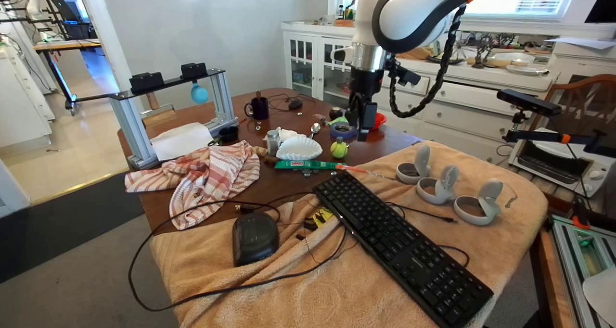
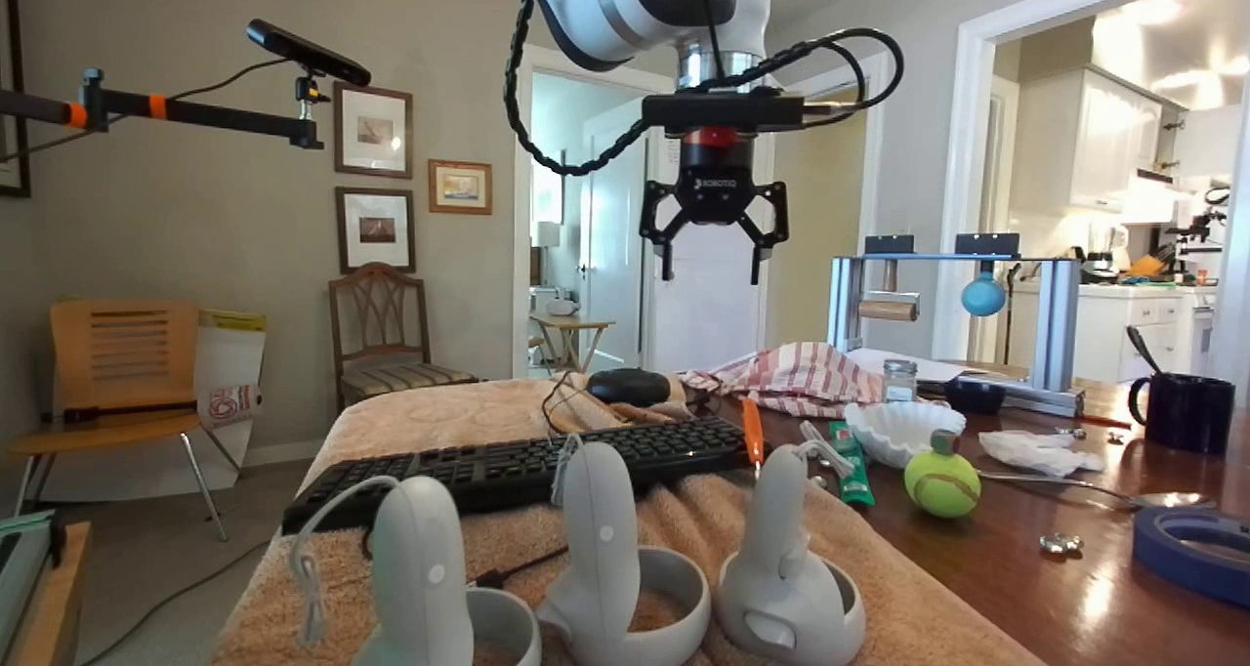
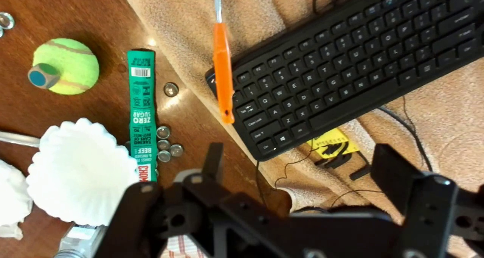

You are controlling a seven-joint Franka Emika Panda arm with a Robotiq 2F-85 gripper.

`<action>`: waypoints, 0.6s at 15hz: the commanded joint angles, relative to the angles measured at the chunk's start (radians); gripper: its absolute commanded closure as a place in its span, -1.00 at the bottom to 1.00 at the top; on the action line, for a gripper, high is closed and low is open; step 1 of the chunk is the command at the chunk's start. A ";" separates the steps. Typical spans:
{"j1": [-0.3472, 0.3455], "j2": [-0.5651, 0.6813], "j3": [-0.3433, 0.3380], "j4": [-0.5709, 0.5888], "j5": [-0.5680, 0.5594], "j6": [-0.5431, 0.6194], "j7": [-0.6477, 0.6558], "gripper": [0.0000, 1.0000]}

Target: Place the fish slice underneath one console.

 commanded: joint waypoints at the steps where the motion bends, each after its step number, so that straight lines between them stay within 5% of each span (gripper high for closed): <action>1: 0.025 -0.046 -0.008 -0.027 -0.032 -0.079 0.040 -1.00; 8: 0.049 -0.061 -0.037 -0.035 -0.308 -0.121 0.355 -1.00; 9: 0.034 -0.042 -0.028 -0.010 -0.221 -0.099 0.253 -1.00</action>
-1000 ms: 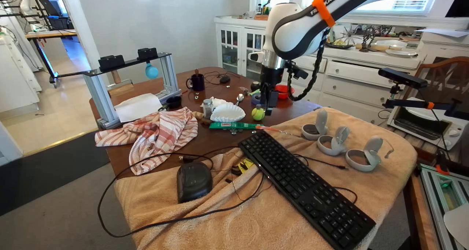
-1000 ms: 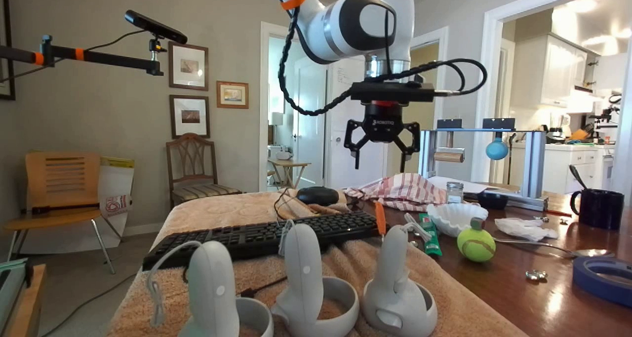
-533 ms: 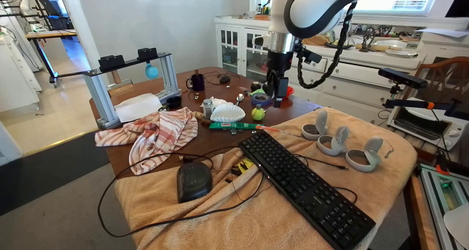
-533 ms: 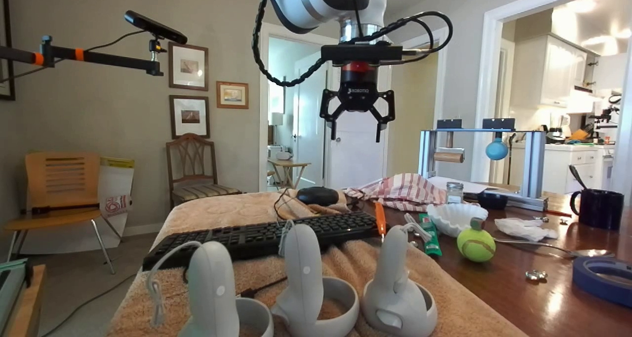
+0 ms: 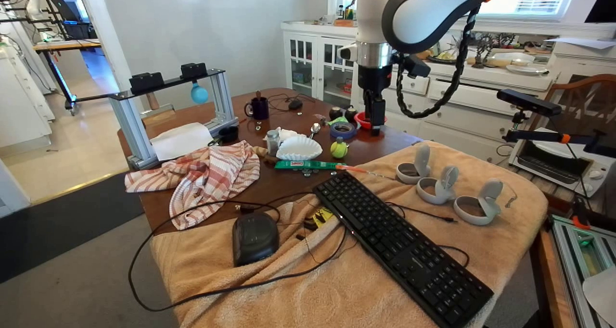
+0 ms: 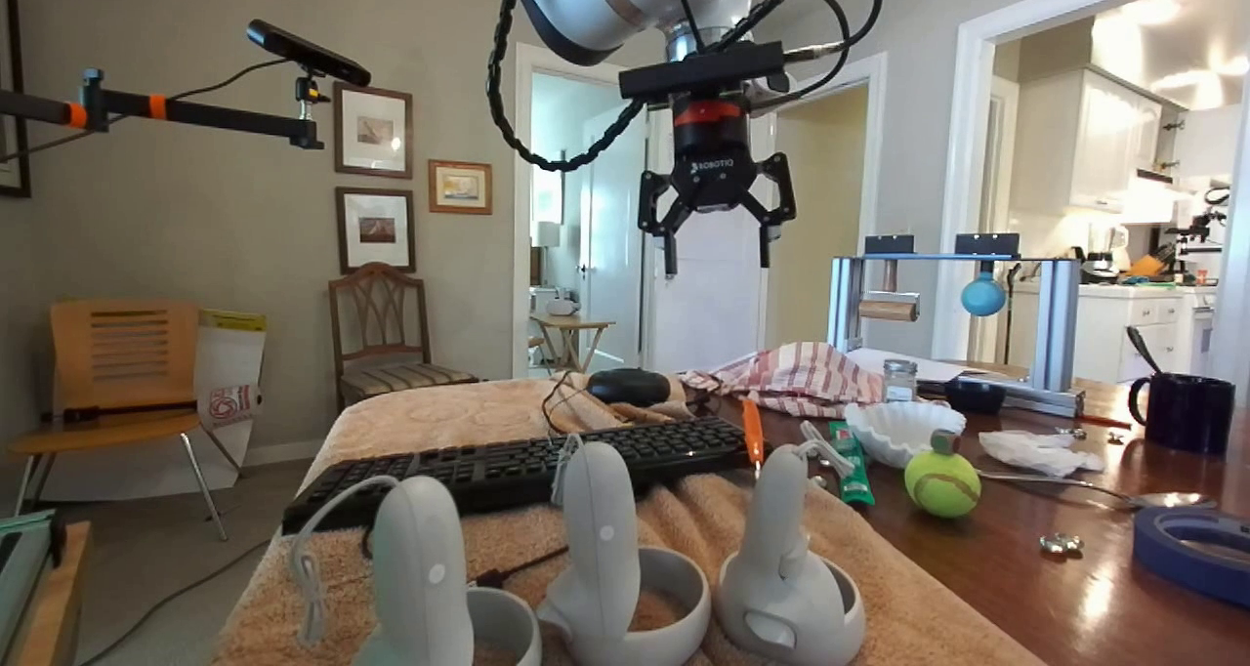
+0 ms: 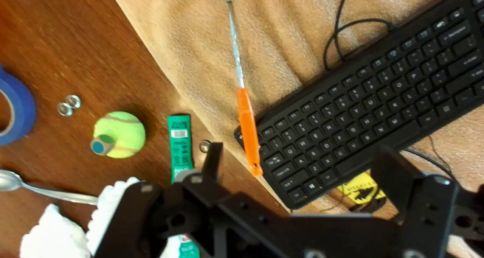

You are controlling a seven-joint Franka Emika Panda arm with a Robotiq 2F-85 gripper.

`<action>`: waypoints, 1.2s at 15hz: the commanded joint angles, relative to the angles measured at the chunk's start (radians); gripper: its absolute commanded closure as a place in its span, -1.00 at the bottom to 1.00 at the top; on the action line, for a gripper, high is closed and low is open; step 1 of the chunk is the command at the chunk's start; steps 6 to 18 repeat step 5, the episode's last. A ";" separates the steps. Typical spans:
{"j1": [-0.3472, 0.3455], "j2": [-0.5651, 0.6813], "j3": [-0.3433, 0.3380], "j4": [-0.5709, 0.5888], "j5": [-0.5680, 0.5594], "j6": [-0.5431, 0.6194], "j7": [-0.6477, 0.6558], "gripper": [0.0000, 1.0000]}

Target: Place the fish slice underneath one console.

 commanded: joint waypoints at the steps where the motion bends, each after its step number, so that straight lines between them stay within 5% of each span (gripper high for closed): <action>1: 0.011 0.000 -0.012 0.000 -0.031 -0.004 0.035 -1.00; 18: 0.014 0.000 -0.015 -0.001 -0.056 -0.008 0.068 -1.00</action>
